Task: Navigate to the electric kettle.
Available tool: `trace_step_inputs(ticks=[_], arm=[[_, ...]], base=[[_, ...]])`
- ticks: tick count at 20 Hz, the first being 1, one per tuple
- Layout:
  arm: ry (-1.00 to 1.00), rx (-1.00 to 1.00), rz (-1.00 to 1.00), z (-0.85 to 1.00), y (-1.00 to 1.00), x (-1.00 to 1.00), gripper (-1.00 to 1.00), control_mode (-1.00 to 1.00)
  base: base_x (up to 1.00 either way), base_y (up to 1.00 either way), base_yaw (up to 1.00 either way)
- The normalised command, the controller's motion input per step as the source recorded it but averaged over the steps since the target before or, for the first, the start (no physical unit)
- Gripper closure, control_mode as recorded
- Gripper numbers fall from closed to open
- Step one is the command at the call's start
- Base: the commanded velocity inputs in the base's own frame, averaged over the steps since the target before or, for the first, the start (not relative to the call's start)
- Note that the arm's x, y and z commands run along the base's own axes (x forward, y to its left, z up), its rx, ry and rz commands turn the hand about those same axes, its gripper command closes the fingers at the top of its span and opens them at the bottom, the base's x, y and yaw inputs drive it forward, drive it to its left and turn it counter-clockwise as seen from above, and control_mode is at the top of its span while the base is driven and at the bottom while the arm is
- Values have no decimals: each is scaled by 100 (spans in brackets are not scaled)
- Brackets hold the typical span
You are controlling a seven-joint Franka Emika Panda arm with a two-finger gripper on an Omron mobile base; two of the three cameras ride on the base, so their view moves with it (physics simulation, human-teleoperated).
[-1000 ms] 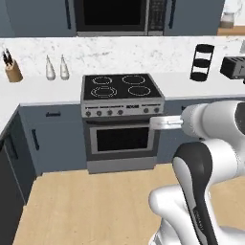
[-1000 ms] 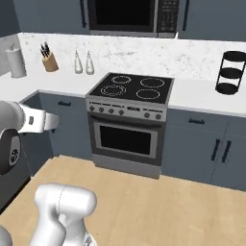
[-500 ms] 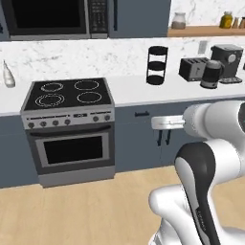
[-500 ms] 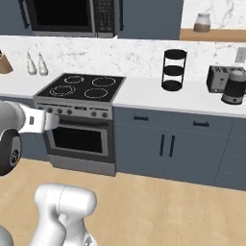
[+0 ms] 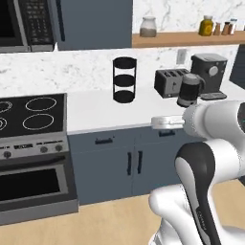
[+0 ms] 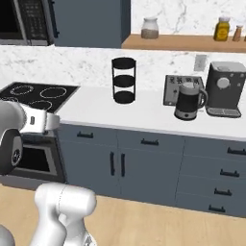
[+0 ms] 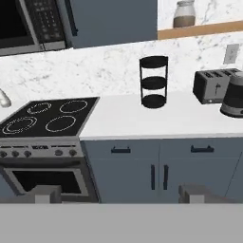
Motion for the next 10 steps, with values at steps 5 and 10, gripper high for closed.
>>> trace_step_inputs(ticks=[5,10], arm=[[0,0,0,0,0,0,-100,100],[0,0,0,0,0,0,-100,100]], base=[[100,-100,-8],[100,-88,-4]])
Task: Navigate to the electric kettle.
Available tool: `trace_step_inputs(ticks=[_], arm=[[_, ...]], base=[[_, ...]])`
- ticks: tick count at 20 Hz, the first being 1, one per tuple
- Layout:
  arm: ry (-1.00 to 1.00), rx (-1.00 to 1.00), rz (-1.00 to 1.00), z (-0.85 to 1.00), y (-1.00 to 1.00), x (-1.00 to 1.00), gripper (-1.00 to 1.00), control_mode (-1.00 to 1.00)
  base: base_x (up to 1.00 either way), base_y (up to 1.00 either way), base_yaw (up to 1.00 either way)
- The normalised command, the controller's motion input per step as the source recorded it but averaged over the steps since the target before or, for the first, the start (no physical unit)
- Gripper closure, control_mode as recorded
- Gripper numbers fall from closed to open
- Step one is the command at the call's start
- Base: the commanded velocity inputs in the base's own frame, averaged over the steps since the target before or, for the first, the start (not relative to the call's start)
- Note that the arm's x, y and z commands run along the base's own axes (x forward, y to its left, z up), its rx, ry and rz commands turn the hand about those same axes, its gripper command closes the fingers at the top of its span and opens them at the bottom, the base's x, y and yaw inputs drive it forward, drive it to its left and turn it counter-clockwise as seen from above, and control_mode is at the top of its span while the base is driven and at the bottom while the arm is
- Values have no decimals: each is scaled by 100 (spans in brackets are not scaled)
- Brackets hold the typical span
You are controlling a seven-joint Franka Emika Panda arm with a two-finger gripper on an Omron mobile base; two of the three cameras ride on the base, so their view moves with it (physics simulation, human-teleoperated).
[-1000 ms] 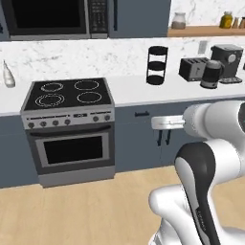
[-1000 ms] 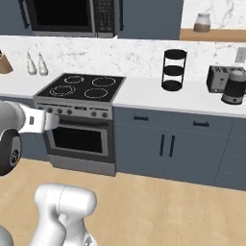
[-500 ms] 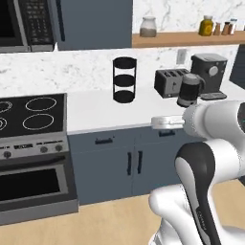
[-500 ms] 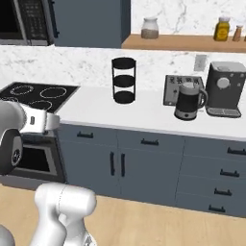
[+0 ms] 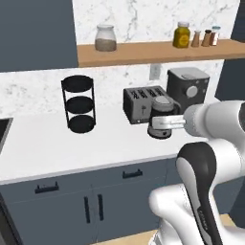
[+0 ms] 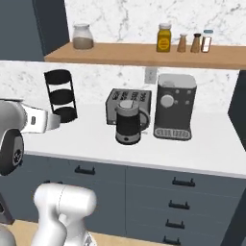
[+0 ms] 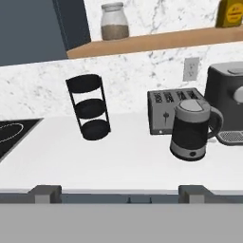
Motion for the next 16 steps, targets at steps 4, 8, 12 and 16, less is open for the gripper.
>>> trace_step_inputs(ticks=[4,8,12,16], arm=[[0,0,0,0,0,0,-100,100],[0,0,0,0,0,0,-100,100],[0,0,0,0,0,0,-100,100],[0,0,0,0,0,0,-100,100]], base=[[94,-39,0],[100,-16,0],[23,-91,0],[0,-100,0]])
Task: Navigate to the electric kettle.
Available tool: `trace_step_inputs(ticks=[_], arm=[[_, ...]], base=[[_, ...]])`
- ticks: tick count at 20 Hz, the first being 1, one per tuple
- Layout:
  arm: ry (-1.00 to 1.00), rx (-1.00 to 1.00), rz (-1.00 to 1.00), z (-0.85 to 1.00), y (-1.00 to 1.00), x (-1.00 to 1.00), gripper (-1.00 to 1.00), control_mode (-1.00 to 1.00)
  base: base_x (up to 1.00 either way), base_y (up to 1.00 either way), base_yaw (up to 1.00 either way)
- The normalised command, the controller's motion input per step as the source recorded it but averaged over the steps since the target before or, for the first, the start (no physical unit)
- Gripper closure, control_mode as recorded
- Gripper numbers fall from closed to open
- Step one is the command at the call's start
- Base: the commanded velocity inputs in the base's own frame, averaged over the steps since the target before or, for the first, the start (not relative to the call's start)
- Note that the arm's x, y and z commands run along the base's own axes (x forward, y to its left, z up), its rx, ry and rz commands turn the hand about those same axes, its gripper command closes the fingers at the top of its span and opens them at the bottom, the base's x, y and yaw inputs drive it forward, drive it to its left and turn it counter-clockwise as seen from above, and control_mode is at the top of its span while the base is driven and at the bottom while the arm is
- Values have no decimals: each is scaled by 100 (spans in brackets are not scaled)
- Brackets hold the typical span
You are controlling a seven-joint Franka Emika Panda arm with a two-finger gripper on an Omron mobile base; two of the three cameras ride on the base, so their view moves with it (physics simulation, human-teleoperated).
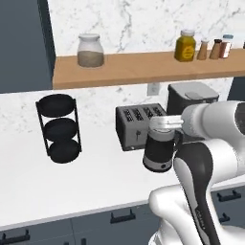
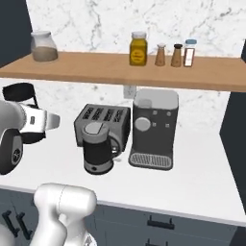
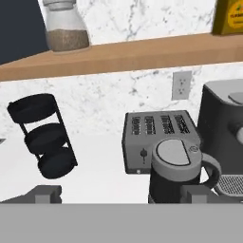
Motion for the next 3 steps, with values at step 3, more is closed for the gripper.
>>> trace_step_inputs(ticks=[3], arm=[[0,0,0,0,0,0,-100,100]], base=[[20,-88,0]])
